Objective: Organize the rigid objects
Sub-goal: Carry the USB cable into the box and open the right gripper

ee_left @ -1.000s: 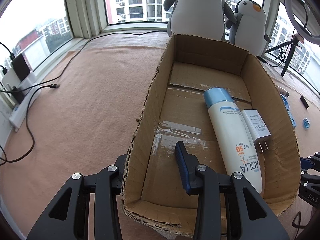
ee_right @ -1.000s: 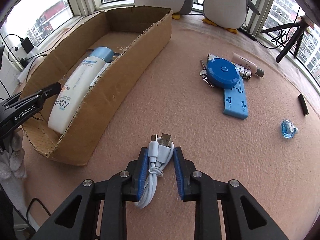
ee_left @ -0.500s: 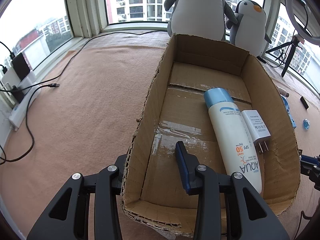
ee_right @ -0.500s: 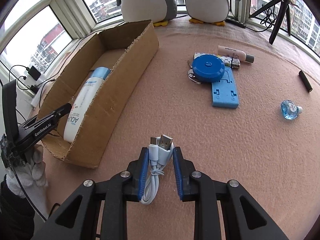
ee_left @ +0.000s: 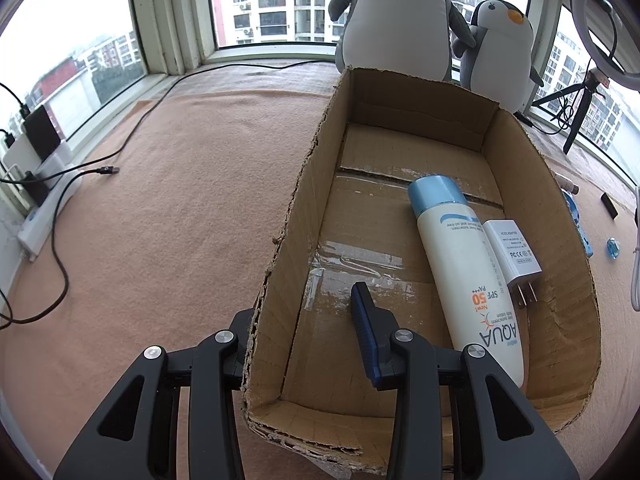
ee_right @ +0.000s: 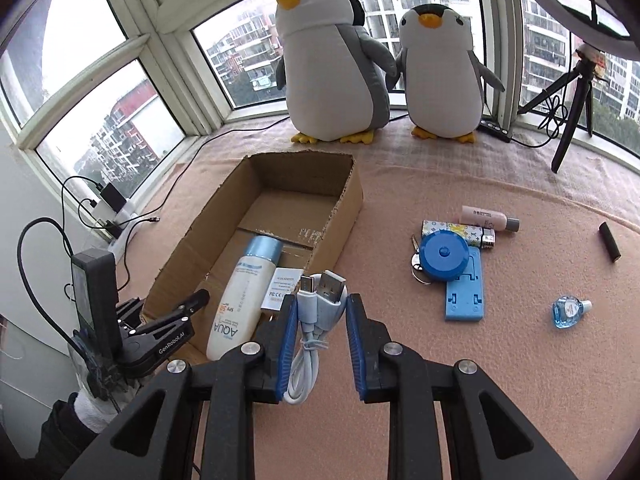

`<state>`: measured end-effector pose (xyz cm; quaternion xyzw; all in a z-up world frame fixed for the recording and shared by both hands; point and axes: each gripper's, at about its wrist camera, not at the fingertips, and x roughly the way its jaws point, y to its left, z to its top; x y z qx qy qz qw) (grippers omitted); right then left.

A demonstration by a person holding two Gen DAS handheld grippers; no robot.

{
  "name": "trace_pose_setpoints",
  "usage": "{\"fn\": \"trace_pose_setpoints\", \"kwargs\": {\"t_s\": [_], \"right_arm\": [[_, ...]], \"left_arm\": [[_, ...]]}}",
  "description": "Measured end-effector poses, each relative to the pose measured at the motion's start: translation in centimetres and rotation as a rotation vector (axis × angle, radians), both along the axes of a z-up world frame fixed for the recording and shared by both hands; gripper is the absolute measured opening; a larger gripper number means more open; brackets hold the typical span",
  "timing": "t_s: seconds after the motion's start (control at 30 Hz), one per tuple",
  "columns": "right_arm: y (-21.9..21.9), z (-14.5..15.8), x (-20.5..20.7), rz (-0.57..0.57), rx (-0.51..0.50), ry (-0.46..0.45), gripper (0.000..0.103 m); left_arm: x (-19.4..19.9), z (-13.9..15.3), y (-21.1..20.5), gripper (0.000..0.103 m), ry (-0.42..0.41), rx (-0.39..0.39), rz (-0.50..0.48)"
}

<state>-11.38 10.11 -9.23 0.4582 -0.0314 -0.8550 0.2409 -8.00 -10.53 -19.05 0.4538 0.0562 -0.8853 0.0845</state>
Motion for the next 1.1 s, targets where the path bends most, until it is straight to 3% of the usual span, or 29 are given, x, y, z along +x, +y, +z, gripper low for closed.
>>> {"fn": "trace_pose_setpoints", "kwargs": {"t_s": [0.23, 0.9, 0.93, 0.97, 1.03, 1.1], "right_arm": [[-2.7, 1.0, -1.7, 0.054, -0.045, 0.013, 0.022], [-6.1, -1.1, -4.8, 0.089, -0.023, 0.003, 0.023], [-6.0, -1.0, -4.8, 0.085, -0.026, 0.006, 0.033], [-5.8, -0.9, -4.9, 0.077, -0.03, 0.013, 0.053], [-5.5, -0.6, -4.7, 0.066, -0.043, 0.037, 0.07], [-5.3, -0.3, -4.7, 0.061, -0.035, 0.048, 0.07]], "left_arm": [[0.0, 0.0, 0.0, 0.036, 0.0, 0.0, 0.0], [0.0, 0.0, 0.0, 0.036, -0.001, 0.0, 0.0], [0.0, 0.0, 0.0, 0.036, -0.001, 0.0, 0.0], [-0.1, 0.0, 0.0, 0.036, -0.001, -0.001, 0.0], [0.0, 0.0, 0.0, 0.036, -0.001, 0.0, 0.001], [0.1, -0.1, 0.0, 0.036, 0.0, -0.001, 0.002]]}}
